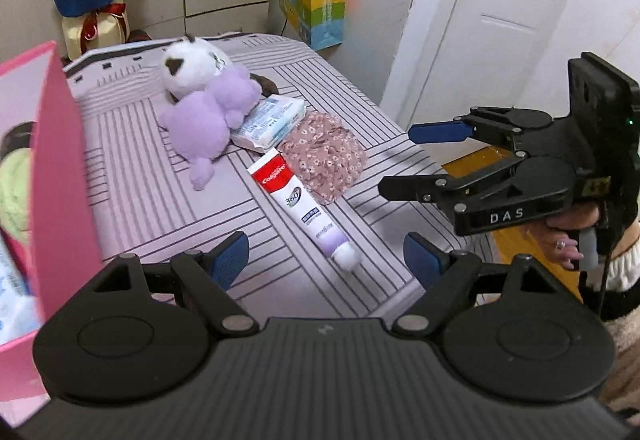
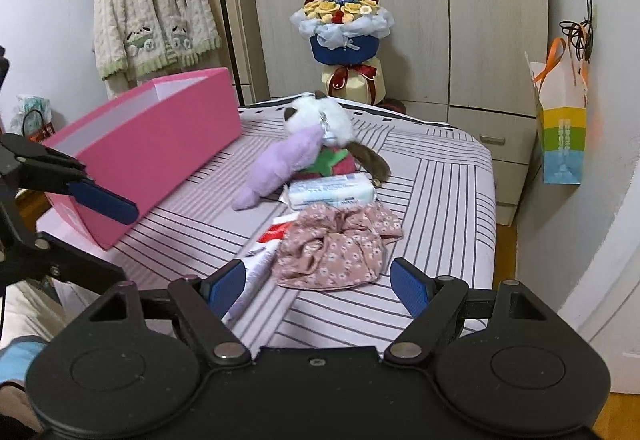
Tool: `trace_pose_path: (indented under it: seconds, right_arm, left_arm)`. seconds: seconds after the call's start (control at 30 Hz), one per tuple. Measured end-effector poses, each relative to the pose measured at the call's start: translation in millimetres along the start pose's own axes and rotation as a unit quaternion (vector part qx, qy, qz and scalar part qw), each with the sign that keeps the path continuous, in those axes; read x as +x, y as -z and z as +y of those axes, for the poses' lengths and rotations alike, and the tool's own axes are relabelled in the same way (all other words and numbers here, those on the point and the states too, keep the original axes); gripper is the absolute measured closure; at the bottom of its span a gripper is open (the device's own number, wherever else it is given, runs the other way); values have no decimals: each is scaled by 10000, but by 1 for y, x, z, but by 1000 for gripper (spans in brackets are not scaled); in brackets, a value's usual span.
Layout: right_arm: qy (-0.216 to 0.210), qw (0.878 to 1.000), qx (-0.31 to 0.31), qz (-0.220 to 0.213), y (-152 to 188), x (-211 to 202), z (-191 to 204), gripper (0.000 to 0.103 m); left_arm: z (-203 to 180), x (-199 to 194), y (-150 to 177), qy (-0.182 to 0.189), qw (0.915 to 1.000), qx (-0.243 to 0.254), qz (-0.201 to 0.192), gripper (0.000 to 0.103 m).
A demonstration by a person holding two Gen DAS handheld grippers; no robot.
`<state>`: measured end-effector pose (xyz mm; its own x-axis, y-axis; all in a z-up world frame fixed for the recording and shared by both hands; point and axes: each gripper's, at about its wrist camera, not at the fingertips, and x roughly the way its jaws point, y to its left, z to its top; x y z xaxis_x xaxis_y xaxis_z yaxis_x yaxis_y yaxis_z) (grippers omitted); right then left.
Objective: Organize soft objects
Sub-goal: 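Grasp the Colgate toothpaste tube with the left tool while the right tool grasps the floral cloth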
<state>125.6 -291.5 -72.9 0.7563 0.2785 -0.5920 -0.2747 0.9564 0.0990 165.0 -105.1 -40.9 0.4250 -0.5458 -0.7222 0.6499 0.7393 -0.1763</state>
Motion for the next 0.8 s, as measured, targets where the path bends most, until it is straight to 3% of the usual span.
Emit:
trace_pose_path:
  seconds: [0.3,0.53,0.6,0.73,0.8]
  right_arm:
    - [-154,9999,-26,62,-11,29,-16,19]
    - [-171,9997,-127,140,-18,58,-16,19]
    - [-155,9995,-182,197,-18,66,-15,19]
    - [-172,9992,-219,286,-18,78,-17,18]
    - [-165,9991,-230,313,-17,82,-17,13]
  left_arm:
    - [-9,51,-5,-104,9981,543,-289,20]
    - [-5,80,-3,-266,9990,306,-182,23]
    - [0,82,0,-362,9989,216,-210,27]
    - [7,75,5,-516,9979,176,-337,53]
    - [12,72,7,-484,9981,67,-384,63]
